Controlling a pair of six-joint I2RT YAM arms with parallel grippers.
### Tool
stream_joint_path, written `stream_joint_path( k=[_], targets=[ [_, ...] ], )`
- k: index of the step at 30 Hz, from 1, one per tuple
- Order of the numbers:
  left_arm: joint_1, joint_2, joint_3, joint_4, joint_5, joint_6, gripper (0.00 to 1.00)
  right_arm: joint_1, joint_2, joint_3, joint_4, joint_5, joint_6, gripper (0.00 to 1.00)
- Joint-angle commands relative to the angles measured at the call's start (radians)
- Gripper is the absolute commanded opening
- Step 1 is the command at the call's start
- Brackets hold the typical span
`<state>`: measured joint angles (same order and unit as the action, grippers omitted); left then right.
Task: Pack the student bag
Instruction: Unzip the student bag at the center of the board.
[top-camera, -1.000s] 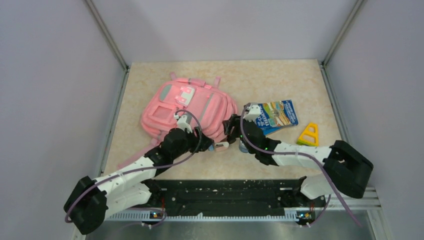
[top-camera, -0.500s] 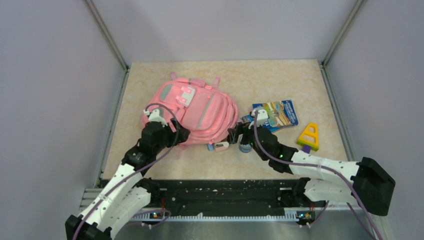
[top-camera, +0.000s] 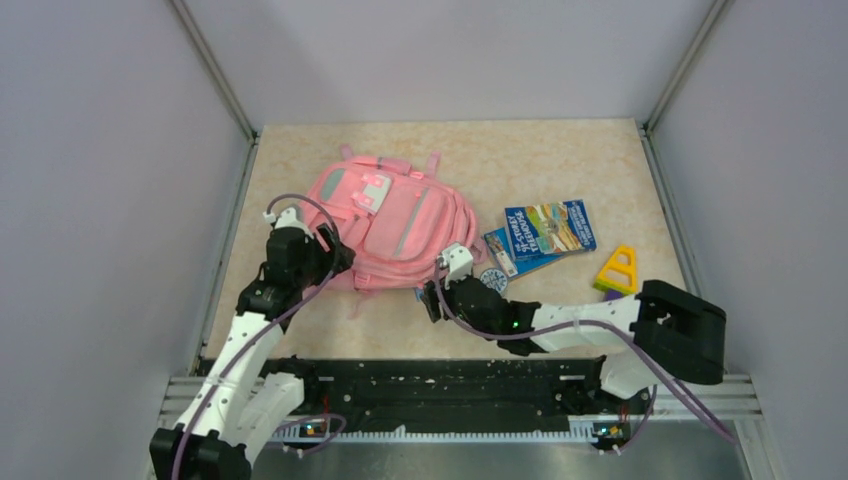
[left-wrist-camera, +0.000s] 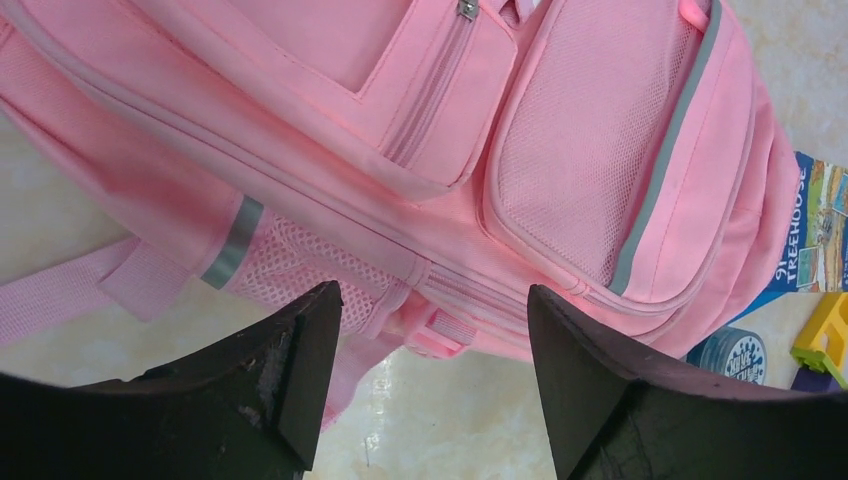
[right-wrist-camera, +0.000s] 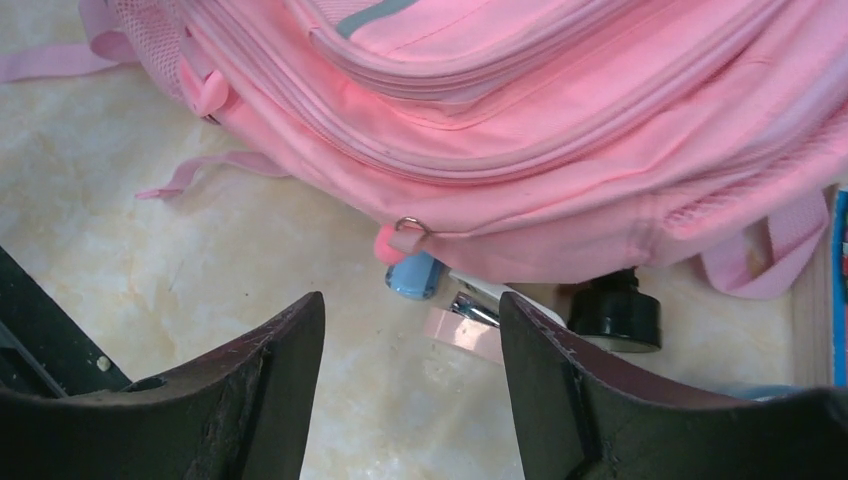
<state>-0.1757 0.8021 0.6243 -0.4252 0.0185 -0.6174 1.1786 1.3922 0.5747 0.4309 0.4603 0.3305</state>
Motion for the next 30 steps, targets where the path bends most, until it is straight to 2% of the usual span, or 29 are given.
stream_joint_path(
  k=[1, 4, 11, 17, 24, 30],
  targets=[
    [0.025, -0.024, -0.029, 0.018, 0.013, 0.009, 0.71, 0.055, 0.093, 0.098, 0.087, 0.083, -0.079, 0.63],
    [0.047, -0.018, -0.06, 0.057, 0.037, 0.001, 0.69, 0.055, 0.158, 0.151, 0.076, 0.086, -0.093, 0.66],
    [0.097, 0.077, -0.092, 0.115, 0.086, -0.009, 0.65, 0.055, 0.263, 0.259, -0.029, 0.153, -0.034, 0.62],
    [0.103, 0.075, -0.113, 0.181, 0.063, -0.028, 0.63, 0.055, 0.285, 0.259, -0.049, 0.171, 0.032, 0.53],
    [0.104, 0.067, -0.157, 0.267, 0.025, -0.06, 0.63, 0.055, 0.277, 0.248, -0.03, 0.124, 0.092, 0.53],
    [0.104, 0.104, -0.156, 0.28, 0.013, -0.047, 0.62, 0.055, 0.319, 0.325, -0.079, 0.138, 0.089, 0.54]
  ],
)
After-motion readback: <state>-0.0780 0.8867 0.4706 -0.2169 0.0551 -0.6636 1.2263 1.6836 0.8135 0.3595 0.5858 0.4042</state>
